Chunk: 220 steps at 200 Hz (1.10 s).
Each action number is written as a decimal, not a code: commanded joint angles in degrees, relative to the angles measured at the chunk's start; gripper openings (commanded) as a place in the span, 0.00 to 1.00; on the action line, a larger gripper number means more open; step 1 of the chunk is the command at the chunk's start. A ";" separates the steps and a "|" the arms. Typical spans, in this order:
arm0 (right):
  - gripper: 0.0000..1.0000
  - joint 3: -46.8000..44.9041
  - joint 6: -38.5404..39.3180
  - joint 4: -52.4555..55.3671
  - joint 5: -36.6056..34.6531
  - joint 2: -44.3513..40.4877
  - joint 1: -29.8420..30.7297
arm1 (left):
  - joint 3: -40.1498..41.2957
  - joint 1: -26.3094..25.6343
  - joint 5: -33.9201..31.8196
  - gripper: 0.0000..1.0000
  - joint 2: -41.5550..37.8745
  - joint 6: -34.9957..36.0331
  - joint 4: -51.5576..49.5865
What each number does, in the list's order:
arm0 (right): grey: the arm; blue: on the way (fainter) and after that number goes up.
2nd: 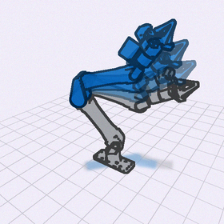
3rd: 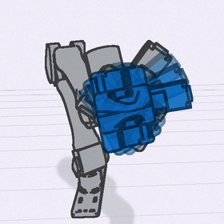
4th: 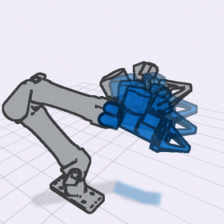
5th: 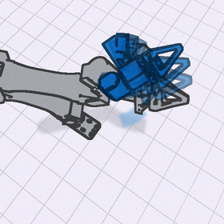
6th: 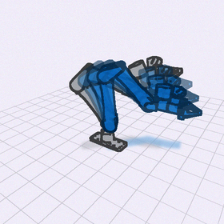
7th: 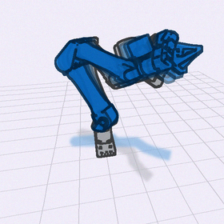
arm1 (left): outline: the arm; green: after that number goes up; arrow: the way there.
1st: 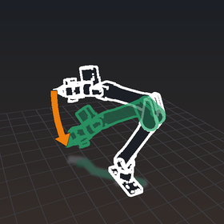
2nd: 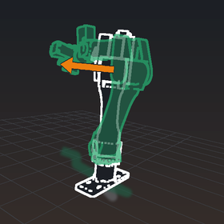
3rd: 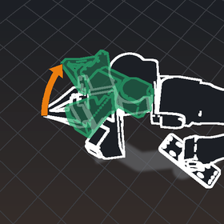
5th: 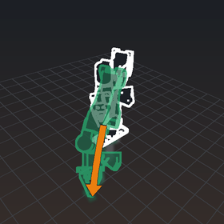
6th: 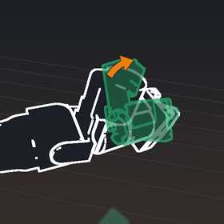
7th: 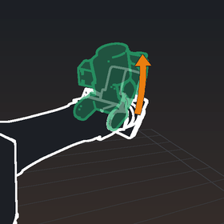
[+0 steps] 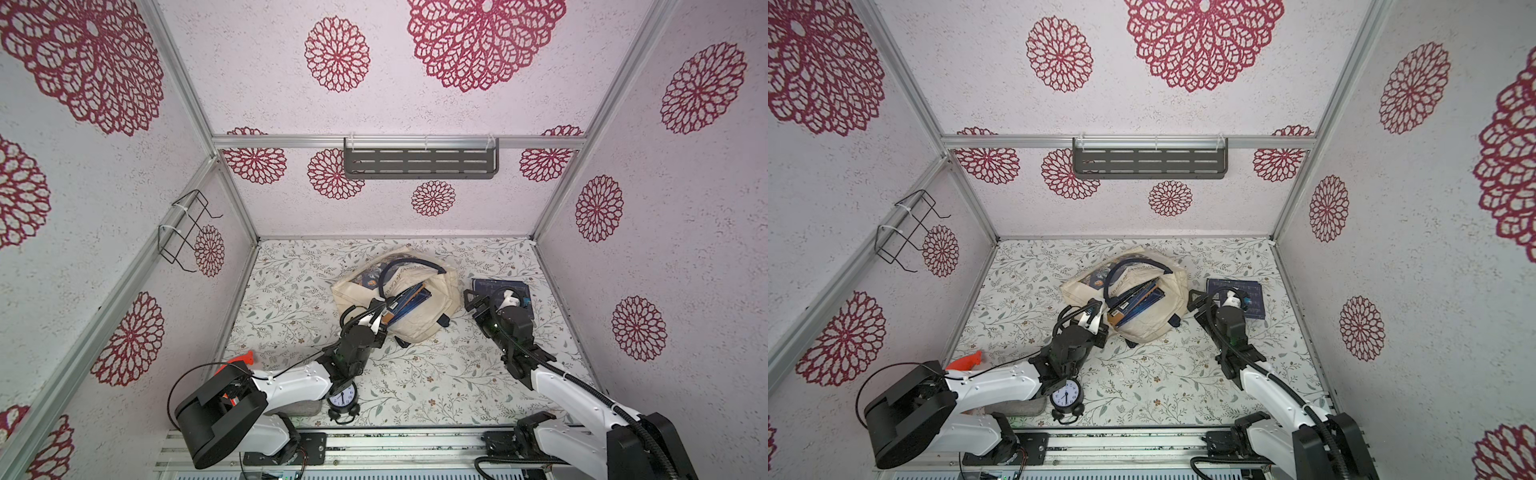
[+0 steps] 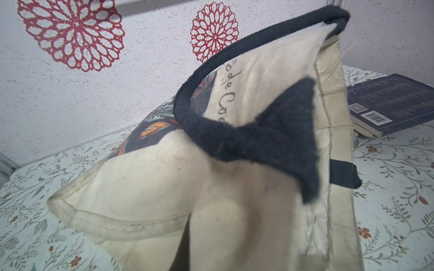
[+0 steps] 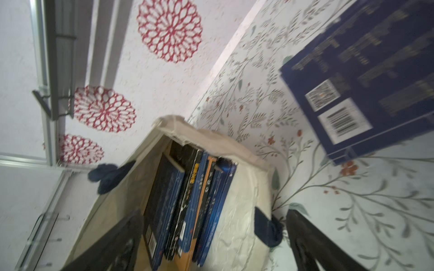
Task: Take out the books from the canvas bag
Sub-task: Pick up the book from the canvas bag.
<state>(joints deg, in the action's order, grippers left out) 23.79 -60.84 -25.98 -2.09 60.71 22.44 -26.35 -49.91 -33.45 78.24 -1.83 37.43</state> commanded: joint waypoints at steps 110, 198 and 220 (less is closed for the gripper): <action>0.81 5.67 6.92 -26.27 -1.35 20.12 23.81 | 2.56 -0.91 1.46 0.00 -9.46 -0.88 -2.52; 0.75 14.22 6.05 -29.72 -3.19 36.05 24.59 | 4.95 -0.85 4.24 0.00 -10.57 -3.62 0.46; 0.74 17.52 6.46 -28.38 -4.33 38.14 24.41 | 4.03 -0.80 4.71 0.00 -9.33 -3.55 -0.46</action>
<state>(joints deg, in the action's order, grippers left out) 37.43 -55.22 -52.10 -4.14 97.84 46.74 -20.53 -49.95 -31.00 68.29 -4.56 32.56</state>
